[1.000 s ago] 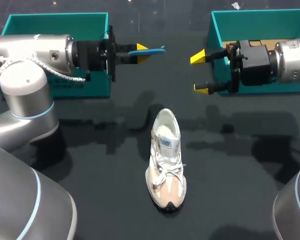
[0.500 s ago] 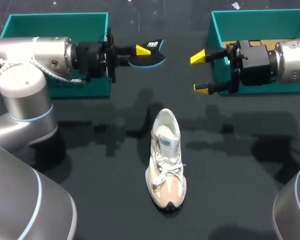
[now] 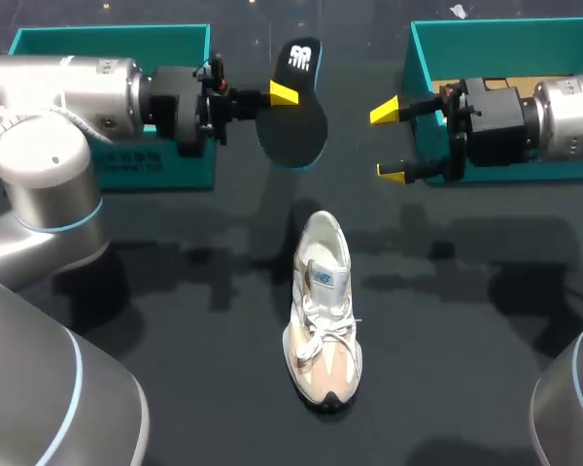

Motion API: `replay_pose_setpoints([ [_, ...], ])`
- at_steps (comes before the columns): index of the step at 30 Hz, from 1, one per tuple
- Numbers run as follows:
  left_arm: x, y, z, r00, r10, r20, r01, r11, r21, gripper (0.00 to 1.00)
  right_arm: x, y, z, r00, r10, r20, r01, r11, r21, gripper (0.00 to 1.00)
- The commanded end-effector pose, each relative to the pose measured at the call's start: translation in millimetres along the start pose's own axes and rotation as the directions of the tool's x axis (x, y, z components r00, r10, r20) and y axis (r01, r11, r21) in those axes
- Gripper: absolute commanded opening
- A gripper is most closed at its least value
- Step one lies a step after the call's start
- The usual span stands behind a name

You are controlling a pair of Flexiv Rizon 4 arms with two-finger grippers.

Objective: Take the shoe out of the shoebox, open the shoe tongue, remove and reinsert the insole, then place the shoe into the shoebox

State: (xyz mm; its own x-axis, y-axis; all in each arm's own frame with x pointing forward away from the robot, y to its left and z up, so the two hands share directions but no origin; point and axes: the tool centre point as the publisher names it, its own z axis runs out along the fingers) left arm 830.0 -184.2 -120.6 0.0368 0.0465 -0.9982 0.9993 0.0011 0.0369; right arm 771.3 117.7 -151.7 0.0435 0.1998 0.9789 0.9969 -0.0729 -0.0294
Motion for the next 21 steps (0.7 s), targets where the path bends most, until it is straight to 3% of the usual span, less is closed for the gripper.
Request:
replay_pose_setpoints([
  [1, 1.2, 1, 9, 0.998, 0.056, -0.034, -0.057, 0.998, -0.038, 0.0, 0.0, 0.1, 1, 1.0, 0.002, 0.003, -0.002, 1.0, 0.0, 1.0],
  [7, 8.6, 4, 17, 0.998, 0.05, -0.049, -0.053, 0.995, -0.079, 0.0, 3.6, 2.1, 5, 0.999, -0.048, 0.023, 0.048, 0.999, -0.002, 1.0],
  [21, 18.1, 4, 35, 0.996, 0.062, -0.059, -0.067, 0.993, -0.095, 0.0, 13.3, 6.8, 23, 0.988, -0.155, 0.015, 0.155, 0.987, 0.046, 1.0],
])
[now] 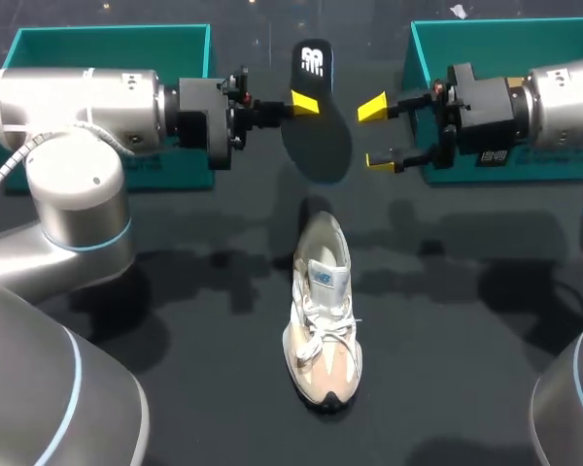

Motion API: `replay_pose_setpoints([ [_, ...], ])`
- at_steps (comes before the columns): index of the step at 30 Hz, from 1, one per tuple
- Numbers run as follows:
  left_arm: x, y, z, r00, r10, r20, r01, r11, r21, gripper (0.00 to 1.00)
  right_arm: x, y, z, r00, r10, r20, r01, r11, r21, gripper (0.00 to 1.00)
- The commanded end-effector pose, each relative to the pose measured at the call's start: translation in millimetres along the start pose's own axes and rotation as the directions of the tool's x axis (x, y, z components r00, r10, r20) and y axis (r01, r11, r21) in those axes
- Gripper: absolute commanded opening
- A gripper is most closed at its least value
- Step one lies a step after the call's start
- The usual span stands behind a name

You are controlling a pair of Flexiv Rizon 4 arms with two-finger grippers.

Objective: Take the shoe out of the shoebox, open the shoe tongue, remove and reinsert the insole, then place the shoe into the shoebox

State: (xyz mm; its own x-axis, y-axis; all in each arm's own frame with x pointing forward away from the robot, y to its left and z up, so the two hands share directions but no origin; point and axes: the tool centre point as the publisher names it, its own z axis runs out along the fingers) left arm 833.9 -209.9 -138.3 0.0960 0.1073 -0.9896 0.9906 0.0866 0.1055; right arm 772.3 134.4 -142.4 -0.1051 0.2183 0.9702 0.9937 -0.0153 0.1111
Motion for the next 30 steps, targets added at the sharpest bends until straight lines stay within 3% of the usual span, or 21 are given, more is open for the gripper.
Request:
replay_pose_setpoints([
  [1, 0.9, 0, 9, 1.0, 0.004, 0.003, -0.004, 1.0, -0.011, 0.0, -0.2, 7.6, 10, 1.0, -0.012, 0.005, 0.012, 1.0, 0.021, 1.0],
  [3, 0.7, 0, 11, 1.0, -0.006, 0.008, 0.006, 1.0, -0.011, 0.0, -0.1, 7.6, 14, 1.0, -0.021, 0.003, 0.021, 0.999, 0.028, 1.0],
  [8, -0.1, -1, 16, 1.0, 0.004, 0.005, -0.004, 1.0, -0.015, 0.0, 1.6, 6.8, 20, 0.999, -0.041, -0.003, 0.041, 0.999, 0.024, 0.67],
  [30, 1.8, -5, 22, 1.0, 0.012, 0.015, -0.012, 1.0, -0.011, 0.0, 5.0, 7.0, 37, 0.998, -0.058, -0.015, 0.058, 0.997, 0.056, 0.43],
])
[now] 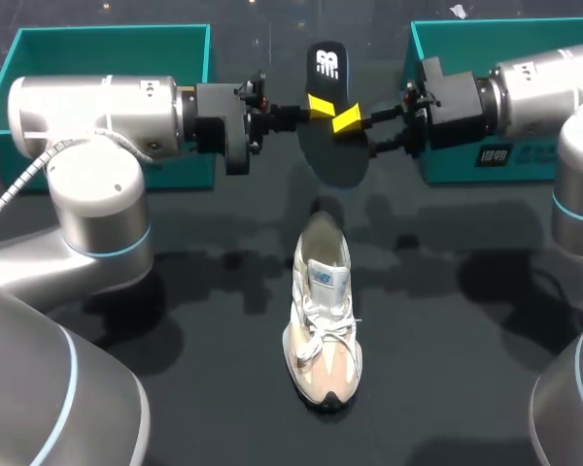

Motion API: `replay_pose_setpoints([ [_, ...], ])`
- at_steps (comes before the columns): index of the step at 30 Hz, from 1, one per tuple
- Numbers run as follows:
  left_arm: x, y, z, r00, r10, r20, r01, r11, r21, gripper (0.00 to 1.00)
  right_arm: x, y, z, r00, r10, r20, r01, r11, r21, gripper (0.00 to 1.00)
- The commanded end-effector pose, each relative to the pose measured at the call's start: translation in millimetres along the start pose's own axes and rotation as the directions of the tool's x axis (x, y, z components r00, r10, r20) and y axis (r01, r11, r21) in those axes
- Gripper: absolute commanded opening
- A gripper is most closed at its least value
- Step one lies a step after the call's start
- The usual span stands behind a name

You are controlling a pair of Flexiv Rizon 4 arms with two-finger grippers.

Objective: Take the shoe out of the shoebox, open the shoe tongue, remove and reinsert the insole, then place the shoe into the shoebox

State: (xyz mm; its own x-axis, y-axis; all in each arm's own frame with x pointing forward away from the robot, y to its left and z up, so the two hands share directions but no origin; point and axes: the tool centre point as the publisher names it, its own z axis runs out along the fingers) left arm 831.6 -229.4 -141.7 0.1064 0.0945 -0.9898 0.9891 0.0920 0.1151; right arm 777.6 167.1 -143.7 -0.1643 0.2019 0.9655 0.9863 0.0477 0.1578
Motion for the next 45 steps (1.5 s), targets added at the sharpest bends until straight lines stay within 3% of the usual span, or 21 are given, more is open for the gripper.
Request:
replay_pose_setpoints([
  [1, 0.7, -1, 3, 1.0, 0.003, 0.002, -0.003, 1.0, -0.005, 0.0, -0.7, 2.3, 5, 1.0, 0.002, 0.001, -0.002, 1.0, 0.005, 0.42],
  [7, 0.1, -2, 2, 1.0, 0.007, 0.005, -0.007, 1.0, -0.006, 0.0, -1.0, 1.4, 8, 1.0, 0.003, 0.001, -0.003, 1.0, 0.008, 0.27],
  [14, 0.2, -3, 1, 1.0, 0.008, 0.007, -0.008, 1.0, -0.006, 0.0, -0.1, 0.4, 10, 1.0, 0.005, 0.001, -0.005, 1.0, 0.008, 0.2],
  [16, 0.5, -4, 1, 1.0, 0.007, 0.006, -0.007, 1.0, -0.006, 0.0, 0.2, 0.3, 11, 1.0, 0.005, 0.001, -0.005, 1.0, 0.007, 0.01],
  [22, 0.0, -6, 0, 0.999, 0.039, -0.011, -0.039, 0.999, 0.011, 0.0, 0.6, 0.2, 11, 1.0, 0.004, -0.001, -0.004, 1.0, 0.009, 0.0],
  [23, -0.4, -8, -1, 0.999, 0.046, -0.014, -0.046, 0.999, 0.008, 0.17, 0.6, 0.2, 11, 1.0, 0.003, -0.001, -0.003, 1.0, 0.009, 0.0],
  [24, -0.8, -8, -2, 0.999, 0.047, -0.014, -0.047, 0.999, 0.011, 0.45, 0.5, -0.1, 11, 1.0, 0.001, -0.002, -0.001, 1.0, 0.008, 0.0],
  [25, -1.2, -9, -4, 0.999, 0.051, -0.018, -0.051, 0.999, 0.015, 0.96, 0.6, -0.6, 11, 1.0, -0.002, -0.004, 0.002, 1.0, 0.007, 0.0],
  [26, -1.6, -9, -6, 0.998, 0.055, -0.02, -0.054, 0.998, 0.013, 1.0, 0.6, -1.0, 10, 1.0, -0.004, -0.005, 0.004, 1.0, 0.006, 0.0],
  [33, -3.4, -9, -43, 0.995, 0.068, -0.075, -0.067, 0.998, 0.007, 1.0, -2.3, -4.1, 1, 0.999, -0.035, -0.023, 0.035, 0.999, -0.007, 0.0],
  [36, -0.7, -10, -62, 0.992, -0.002, -0.124, 0.0, 1.0, -0.018, 1.0, -4.2, -4.6, -3, 0.997, -0.058, -0.041, 0.057, 0.998, -0.009, 0.0],
  [45, -0.7, -10, -62, 0.992, -0.002, -0.124, 0.0, 1.0, -0.018, 1.0, -8.8, -5.2, -6, 0.996, -0.054, -0.071, 0.052, 0.998, -0.028, 0.0],
])
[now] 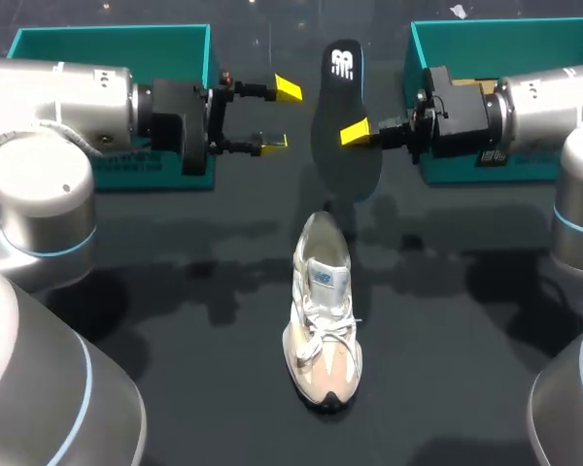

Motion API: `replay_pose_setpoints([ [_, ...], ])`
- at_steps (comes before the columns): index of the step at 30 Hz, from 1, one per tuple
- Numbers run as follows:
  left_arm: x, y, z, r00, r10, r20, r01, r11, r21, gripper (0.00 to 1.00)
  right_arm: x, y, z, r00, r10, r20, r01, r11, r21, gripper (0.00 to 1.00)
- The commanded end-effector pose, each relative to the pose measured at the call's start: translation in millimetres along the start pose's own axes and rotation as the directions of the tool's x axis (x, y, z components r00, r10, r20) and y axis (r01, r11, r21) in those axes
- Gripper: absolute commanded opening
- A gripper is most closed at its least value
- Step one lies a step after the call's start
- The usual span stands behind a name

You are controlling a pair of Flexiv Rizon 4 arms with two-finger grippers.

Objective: Take the shoe out of the shoebox, open the shoe tongue, remove and reinsert the insole, then place the shoe into the shoebox

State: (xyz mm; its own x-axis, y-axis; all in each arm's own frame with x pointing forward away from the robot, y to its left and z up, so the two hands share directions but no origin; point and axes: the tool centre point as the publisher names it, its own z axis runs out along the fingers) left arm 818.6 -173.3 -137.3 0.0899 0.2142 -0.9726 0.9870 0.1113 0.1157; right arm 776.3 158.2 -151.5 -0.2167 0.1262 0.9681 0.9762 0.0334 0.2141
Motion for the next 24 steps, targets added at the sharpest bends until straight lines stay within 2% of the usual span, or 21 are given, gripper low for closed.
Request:
replay_pose_setpoints([
  [1, 0.3, -2, -5, 1.0, 0.001, -0.002, -0.001, 1.0, 0.001, 1.0, 0.5, -2.3, 1, 1.0, 0.001, 0.003, -0.001, 1.0, -0.003, 0.0],
  [7, 0.3, -2, -5, 1.0, 0.001, -0.002, -0.001, 1.0, 0.001, 1.0, 0.5, -2.3, 1, 1.0, 0.001, 0.003, -0.001, 1.0, -0.003, 0.0],
  [10, 2.7, -4, -7, 0.987, -0.144, -0.066, 0.143, 0.989, -0.018, 1.0, -4.9, 0.4, 0, 0.999, -0.041, 0.001, 0.041, 0.999, -0.026, 0.0],
  [11, 7.0, -3, -10, 0.964, -0.23, -0.13, 0.225, 0.973, -0.055, 1.0, -7.0, 2.0, -2, 0.997, -0.07, 0.014, 0.07, 0.997, -0.027, 0.0],
  [12, 8.4, -3, -11, 0.955, -0.257, -0.146, 0.252, 0.966, -0.054, 1.0, -7.8, 2.9, -3, 0.996, -0.084, 0.015, 0.085, 0.996, -0.032, 0.0],
  [15, 14.3, -3, -20, 0.873, -0.418, -0.251, 0.401, 0.909, -0.117, 1.0, -8.9, 6.8, -6, 0.99, -0.141, 0.03, 0.142, 0.989, -0.036, 0.0],
  [17, 19.6, -1, -23, 0.755, -0.505, -0.419, 0.474, 0.861, -0.183, 1.0, -8.9, 8.7, -8, 0.983, -0.182, 0.039, 0.183, 0.982, -0.039, 0.0],
  [18, 24.2, -3, -25, 0.708, -0.475, -0.522, 0.415, 0.879, -0.235, 1.0, -10.1, 9.6, -10, 0.979, -0.2, 0.048, 0.202, 0.978, -0.055, 0.0],
  [24, 24.2, -3, -25, 0.708, -0.475, -0.522, 0.415, 0.879, -0.235, 1.0, -10.1, 9.6, -10, 0.979, -0.2, 0.048, 0.202, 0.978, -0.055, 0.0],
])
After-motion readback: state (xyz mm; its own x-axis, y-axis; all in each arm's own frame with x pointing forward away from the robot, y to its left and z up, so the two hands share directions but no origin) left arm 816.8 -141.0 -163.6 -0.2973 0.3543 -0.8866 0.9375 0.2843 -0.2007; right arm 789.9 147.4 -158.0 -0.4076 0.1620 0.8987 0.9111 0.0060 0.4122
